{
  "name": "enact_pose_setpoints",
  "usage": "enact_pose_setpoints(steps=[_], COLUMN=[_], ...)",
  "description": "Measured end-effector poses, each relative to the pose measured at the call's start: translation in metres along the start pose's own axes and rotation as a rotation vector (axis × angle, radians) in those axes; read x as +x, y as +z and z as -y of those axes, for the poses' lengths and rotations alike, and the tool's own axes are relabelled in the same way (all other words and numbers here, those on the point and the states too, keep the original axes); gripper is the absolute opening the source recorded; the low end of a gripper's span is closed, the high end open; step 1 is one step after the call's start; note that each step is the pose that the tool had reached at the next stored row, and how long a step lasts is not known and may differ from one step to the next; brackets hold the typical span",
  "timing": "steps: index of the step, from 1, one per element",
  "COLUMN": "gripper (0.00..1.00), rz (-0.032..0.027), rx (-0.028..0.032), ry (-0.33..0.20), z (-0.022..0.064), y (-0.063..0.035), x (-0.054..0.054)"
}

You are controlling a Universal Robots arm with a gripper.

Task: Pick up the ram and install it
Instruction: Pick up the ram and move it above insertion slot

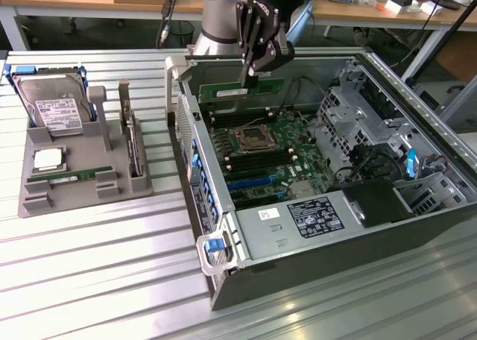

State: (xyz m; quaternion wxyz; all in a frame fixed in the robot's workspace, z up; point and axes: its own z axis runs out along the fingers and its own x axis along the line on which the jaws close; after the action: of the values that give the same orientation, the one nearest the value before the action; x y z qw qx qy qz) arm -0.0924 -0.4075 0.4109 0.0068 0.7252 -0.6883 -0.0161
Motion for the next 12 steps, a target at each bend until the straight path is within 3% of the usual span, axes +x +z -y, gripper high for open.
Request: enact_pose_setpoints(steps=[12], gripper=[0.12], rz=[0.0], rx=[0.0001], ry=[0.0], z=[0.0338], y=[-0.0011], x=[0.002])
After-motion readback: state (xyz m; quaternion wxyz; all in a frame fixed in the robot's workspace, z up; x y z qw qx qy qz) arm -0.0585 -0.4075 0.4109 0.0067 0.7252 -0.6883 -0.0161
